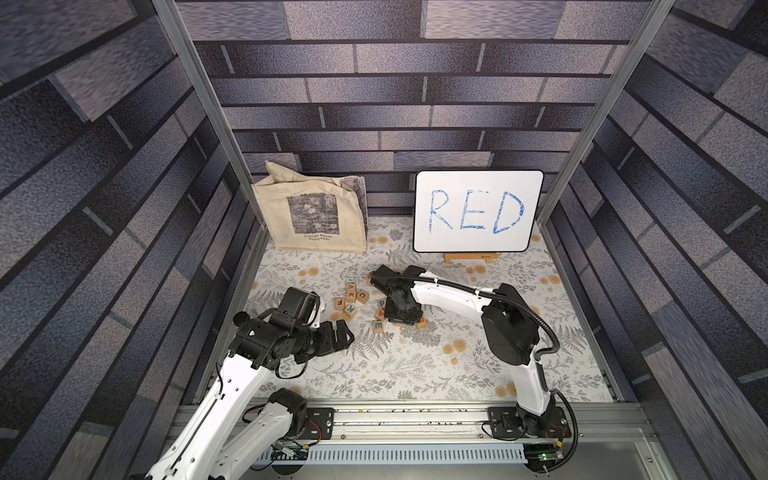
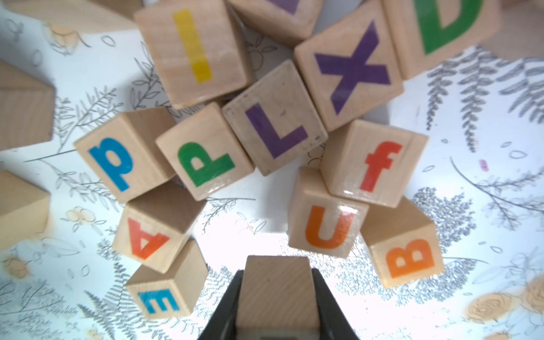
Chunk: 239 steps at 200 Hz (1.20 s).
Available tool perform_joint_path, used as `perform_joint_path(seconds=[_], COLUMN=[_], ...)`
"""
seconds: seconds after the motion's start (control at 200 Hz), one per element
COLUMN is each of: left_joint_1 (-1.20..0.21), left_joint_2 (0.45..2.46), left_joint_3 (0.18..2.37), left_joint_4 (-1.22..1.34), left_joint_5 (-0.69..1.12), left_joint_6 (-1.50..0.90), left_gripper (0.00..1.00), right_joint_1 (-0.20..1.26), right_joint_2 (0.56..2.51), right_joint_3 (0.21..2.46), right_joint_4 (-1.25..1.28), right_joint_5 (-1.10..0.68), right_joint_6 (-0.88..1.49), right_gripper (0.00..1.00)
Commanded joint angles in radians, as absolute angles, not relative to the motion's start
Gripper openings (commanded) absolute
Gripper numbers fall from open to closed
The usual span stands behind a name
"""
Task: Assemble the uppercase word "red" with letter blocks
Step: Pick up the letter block from the center of the board.
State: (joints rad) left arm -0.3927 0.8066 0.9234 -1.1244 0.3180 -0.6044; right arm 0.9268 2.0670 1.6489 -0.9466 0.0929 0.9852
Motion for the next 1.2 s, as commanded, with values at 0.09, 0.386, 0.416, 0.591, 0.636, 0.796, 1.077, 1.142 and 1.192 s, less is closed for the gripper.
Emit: perform_joint_path(seconds=[0.09, 0.386, 0.416, 0.591, 0.636, 0.796, 1.077, 1.142, 1.192], left_joint_1=[-0.410, -0.449, -0.451, -0.480, -0.483, -0.494, -0.530, -0.555, -0.576], left_joint_2=[0.812, 0.847, 0.848, 0.854, 0.861, 0.913, 1.056, 1.080, 1.098], left_joint_3=[0.921, 0.935, 0.936, 0.925, 0.929, 0.969, 1.099, 1.127, 1.139], left_joint_4=[-1.077, -1.032, -1.027, -0.958, -0.943, -0.887, -0.871, -0.878, -0.882], left_joint_5=[0.306, 0.283, 0.276, 0.256, 0.245, 0.225, 0.236, 0.241, 0.238], left_joint_6=[-0.577, -0.601, -0.607, -0.654, -0.663, -0.673, -0.660, -0.654, -0.650], left_gripper=[1.00, 1.00, 1.00, 1.00, 1.00, 1.00, 1.00, 1.00, 1.00], right_joint_1=[0.936, 0.939, 0.939, 0.938, 0.936, 0.935, 0.920, 0.918, 0.916], right_joint_2=[1.978, 1.915, 1.909, 1.881, 1.870, 1.830, 1.792, 1.779, 1.772], right_joint_3=[1.615, 1.584, 1.585, 1.595, 1.595, 1.594, 1.611, 1.614, 1.615], right_joint_4=[-0.971, -0.989, -1.000, -1.052, -1.063, -1.078, -1.117, -1.117, -1.118], right_joint_5=[0.108, 0.104, 0.103, 0.068, 0.062, 0.035, 0.032, 0.033, 0.038], right_joint_6=[0.945, 0.870, 0.857, 0.765, 0.744, 0.678, 0.617, 0.618, 0.618], right_gripper=[0.16, 0.16, 0.16, 0.16, 0.16, 0.15, 0.15, 0.15, 0.15])
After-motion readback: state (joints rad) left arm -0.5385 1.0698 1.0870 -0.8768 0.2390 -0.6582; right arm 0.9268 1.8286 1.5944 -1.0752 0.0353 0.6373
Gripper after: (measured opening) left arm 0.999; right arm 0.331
